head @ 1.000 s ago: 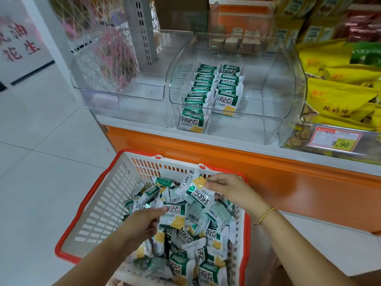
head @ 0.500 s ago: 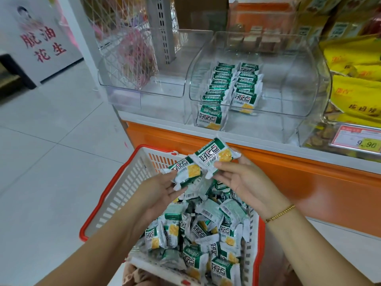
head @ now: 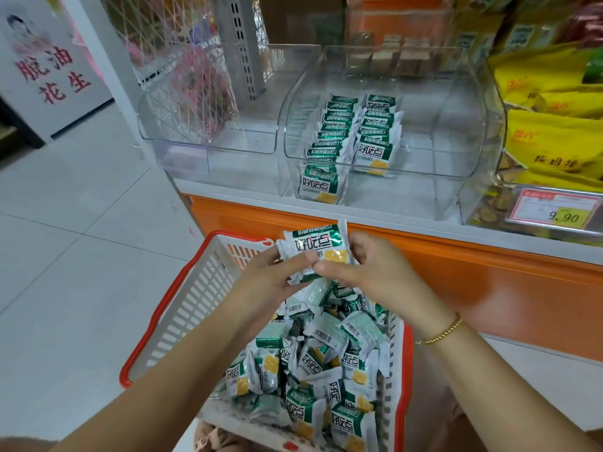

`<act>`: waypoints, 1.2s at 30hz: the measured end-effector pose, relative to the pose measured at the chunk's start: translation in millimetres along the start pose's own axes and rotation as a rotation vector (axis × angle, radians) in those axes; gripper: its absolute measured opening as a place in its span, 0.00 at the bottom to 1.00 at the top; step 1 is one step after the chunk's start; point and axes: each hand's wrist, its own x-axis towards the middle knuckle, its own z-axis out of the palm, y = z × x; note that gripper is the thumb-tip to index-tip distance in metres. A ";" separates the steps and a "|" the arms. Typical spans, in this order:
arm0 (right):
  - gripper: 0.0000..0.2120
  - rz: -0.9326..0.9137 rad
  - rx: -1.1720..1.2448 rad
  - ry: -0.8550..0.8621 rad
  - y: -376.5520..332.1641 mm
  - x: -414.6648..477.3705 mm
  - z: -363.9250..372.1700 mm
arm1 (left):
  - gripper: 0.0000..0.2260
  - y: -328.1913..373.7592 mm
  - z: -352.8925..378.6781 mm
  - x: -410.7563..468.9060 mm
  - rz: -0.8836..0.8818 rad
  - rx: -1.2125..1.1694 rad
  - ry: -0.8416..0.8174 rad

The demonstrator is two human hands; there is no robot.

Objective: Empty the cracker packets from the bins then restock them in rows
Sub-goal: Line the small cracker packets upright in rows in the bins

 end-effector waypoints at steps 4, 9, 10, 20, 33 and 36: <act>0.33 -0.041 -0.287 0.075 -9.2 1.8 -38.0 | 0.20 20.5 11.3 3.4 0.074 0.157 -0.085; 0.36 -0.165 -0.185 -0.193 -35.8 10.2 -84.7 | 0.19 64.1 25.3 8.7 0.230 0.495 -0.231; 0.32 -0.193 -0.218 -0.203 -44.4 11.6 -90.9 | 0.19 72.2 28.8 10.2 0.260 0.522 -0.231; 0.19 -0.153 -0.212 0.037 -90.3 57.5 -137.1 | 0.22 108.2 52.6 47.6 0.495 0.477 0.014; 0.24 -0.048 -0.828 0.061 -32.0 142.0 -118.3 | 0.09 91.3 43.8 77.4 0.769 1.254 0.214; 0.29 -0.073 -0.881 0.089 -31.4 149.9 -115.3 | 0.09 91.7 42.3 77.2 0.762 1.263 0.196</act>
